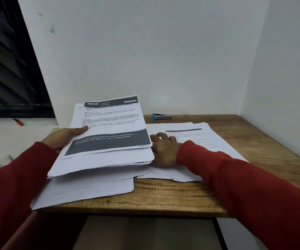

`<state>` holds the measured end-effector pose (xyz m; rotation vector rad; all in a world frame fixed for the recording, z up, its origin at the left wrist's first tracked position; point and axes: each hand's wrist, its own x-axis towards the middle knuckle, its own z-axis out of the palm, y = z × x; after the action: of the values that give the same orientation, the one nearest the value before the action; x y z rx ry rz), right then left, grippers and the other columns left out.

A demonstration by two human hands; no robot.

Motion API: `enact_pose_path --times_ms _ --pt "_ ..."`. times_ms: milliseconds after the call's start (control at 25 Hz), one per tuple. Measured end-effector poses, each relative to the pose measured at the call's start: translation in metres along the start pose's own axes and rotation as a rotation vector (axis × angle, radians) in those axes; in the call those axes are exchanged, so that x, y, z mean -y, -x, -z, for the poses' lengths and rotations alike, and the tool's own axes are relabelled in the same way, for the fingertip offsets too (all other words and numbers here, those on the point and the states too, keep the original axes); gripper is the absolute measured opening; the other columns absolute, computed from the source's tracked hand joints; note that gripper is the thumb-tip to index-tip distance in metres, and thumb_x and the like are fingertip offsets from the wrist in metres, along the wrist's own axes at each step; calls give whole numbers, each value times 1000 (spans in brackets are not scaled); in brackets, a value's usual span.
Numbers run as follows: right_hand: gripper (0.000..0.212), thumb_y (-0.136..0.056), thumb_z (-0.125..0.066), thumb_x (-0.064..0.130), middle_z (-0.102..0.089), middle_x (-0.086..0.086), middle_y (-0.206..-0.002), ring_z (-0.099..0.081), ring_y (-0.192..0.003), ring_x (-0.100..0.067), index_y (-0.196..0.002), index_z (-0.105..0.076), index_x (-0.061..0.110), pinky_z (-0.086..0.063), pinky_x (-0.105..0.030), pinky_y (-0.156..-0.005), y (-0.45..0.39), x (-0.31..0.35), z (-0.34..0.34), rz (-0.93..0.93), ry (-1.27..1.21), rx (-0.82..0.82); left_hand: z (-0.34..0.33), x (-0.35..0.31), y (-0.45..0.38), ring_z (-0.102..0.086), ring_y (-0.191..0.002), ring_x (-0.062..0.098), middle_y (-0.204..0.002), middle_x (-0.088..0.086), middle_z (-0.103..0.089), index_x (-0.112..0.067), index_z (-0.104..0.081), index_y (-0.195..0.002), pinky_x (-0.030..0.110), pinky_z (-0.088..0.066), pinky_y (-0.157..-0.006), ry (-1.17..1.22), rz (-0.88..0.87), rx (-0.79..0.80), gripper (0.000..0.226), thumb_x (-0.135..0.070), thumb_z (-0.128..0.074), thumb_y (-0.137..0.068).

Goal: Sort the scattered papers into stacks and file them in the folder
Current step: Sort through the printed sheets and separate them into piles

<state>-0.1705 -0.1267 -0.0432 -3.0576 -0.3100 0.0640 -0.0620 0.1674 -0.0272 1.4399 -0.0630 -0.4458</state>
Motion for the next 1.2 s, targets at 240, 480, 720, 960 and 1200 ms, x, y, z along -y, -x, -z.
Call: enact_pose_path --times_ms 240,480,720,960,1200 --pt "48 -103 -30 52 -16 20 -162 -4 -152 -27 -150 -21 51 -10 -59 -117 -16 -29 0 -90 -75 20 10 4 3 -74 -63 27 -88 13 -76 -6 -65 -118 39 -62 -56 -76 29 -63 28 -22 -53 -97" --pt "44 -103 -31 52 -16 21 -161 -10 -151 -22 -147 -25 56 -8 -56 -119 -7 -57 -2 4 -59 100 12 1 12 -74 -64 30 -91 17 -76 -5 -71 -108 41 -61 -53 -131 94 61 72 -32 -97 -46" --pt "43 -97 -51 49 -48 17 -143 -42 -133 -8 -140 -47 46 -27 -24 -114 14 -72 26 -117 -493 -322 1 2 12 -74 -65 29 -93 17 -76 -6 -65 -117 40 -61 -54 -177 74 11 29 -22 -57 -94" --pt "80 -68 -38 94 -19 9 -163 -10 -152 -23 -141 -32 62 -6 -48 -122 59 -107 22 -419 -85 145 10 3 12 -75 -72 33 -106 20 -74 -8 -65 -119 43 -62 -57 -252 52 95 73 -34 -93 -56" --pt "70 -87 -36 79 -21 3 -163 -9 -151 -30 -149 -33 46 -4 -46 -120 40 -75 23 -411 -121 73 7 3 16 -75 -72 31 -111 21 -72 -7 -62 -123 44 -62 -62 -211 50 24 30 -19 -49 -99"
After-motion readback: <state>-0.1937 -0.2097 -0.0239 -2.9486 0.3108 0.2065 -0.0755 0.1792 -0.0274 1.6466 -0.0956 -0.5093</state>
